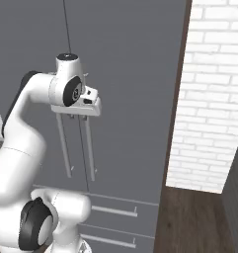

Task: Take the strawberry from the fridge and place it on top of the pancake, located on the dining counter.

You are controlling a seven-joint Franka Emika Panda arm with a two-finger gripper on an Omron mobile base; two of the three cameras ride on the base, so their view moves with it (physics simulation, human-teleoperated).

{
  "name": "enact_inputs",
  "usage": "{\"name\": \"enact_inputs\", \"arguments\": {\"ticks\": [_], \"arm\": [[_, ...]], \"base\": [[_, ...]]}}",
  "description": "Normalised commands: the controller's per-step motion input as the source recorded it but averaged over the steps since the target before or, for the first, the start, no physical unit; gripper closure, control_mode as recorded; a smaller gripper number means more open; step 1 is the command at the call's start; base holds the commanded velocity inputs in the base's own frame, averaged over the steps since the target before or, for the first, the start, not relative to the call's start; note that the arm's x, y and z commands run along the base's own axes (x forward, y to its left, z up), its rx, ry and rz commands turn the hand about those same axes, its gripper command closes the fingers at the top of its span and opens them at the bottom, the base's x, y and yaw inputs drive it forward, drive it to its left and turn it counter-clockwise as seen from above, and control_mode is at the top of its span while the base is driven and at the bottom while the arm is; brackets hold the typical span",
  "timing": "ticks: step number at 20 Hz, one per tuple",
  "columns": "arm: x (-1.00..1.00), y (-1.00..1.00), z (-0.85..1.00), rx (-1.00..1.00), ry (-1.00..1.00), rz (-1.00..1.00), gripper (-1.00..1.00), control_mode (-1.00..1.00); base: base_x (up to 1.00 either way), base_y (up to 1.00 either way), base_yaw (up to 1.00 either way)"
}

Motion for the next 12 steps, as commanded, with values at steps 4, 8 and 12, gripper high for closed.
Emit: {"name": "enact_inputs", "arguments": {"ticks": [4,8,12], "arm": [[0.0,0.0,0.0,0.0,0.0,0.0,-1.0,1.0],[0.0,0.0,0.0,0.0,0.0,0.0,-1.0,1.0],[0.0,0.0,0.0,0.0,0.0,0.0,-1.0,1.0]], "base": [[-0.18,0.0,0.0],[-0.59,0.03,0.0],[-0.72,0.05,0.0]]}}
